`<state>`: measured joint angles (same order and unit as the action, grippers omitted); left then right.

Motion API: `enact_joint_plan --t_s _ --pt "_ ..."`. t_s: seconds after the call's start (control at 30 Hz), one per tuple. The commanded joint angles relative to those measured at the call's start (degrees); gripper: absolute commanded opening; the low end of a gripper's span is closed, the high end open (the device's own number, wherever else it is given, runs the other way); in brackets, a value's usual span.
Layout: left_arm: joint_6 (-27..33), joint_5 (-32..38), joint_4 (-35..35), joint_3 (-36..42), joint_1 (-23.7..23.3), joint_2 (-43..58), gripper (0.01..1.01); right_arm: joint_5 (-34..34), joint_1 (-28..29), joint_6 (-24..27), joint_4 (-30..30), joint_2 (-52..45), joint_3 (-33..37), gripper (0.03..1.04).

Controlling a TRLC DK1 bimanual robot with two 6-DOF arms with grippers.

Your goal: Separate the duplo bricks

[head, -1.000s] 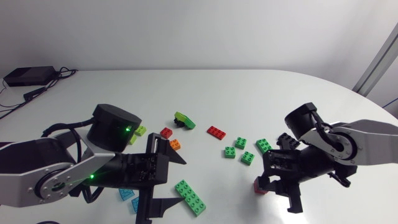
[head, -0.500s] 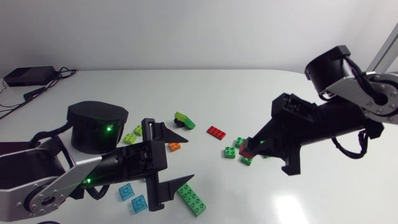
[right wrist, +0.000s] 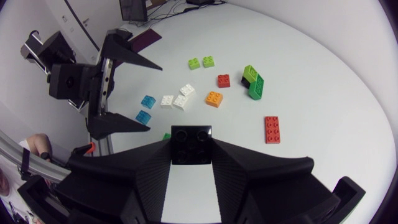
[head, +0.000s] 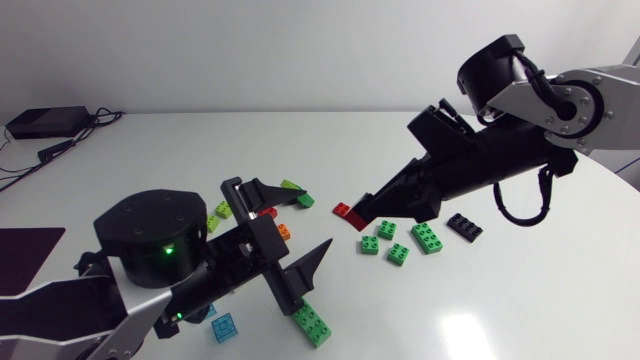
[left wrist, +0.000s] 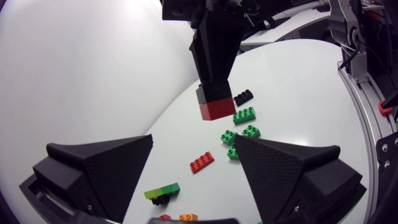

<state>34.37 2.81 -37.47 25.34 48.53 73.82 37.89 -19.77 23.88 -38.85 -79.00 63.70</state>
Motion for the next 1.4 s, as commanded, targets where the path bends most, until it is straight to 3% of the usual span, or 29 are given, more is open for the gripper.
enact_joint_plan --t_s 0.0,0.2,0.53,1.0,1.17,1.37 --pt "-2.0 1.4 -3.0 -1.7 0.6 2.8 0.882 1.0 -0.6 -4.5 1.4 -0.8 1.6 0.25" --pt "-3.2 3.3 -7.2 -1.3 0.2 4.7 0.866 3.5 -1.2 -9.6 5.4 -0.8 1.7 0.25" --pt "-8.8 2.4 -7.5 -0.2 -2.3 4.8 0.820 3.5 -5.3 -15.9 12.1 -1.4 0.0 0.25" --pt "-9.1 2.0 -9.9 -1.2 -3.1 3.9 0.748 1.6 -8.9 -18.7 15.6 -4.3 -0.8 0.25" --pt "-9.1 1.9 -10.3 -1.7 -3.3 2.9 0.600 0.9 -9.1 -19.2 15.8 -4.5 -0.5 0.25" --pt "-9.1 1.8 -10.8 -2.3 -3.2 2.9 0.543 -0.2 -10.5 -19.5 16.4 -4.7 -0.5 0.25"
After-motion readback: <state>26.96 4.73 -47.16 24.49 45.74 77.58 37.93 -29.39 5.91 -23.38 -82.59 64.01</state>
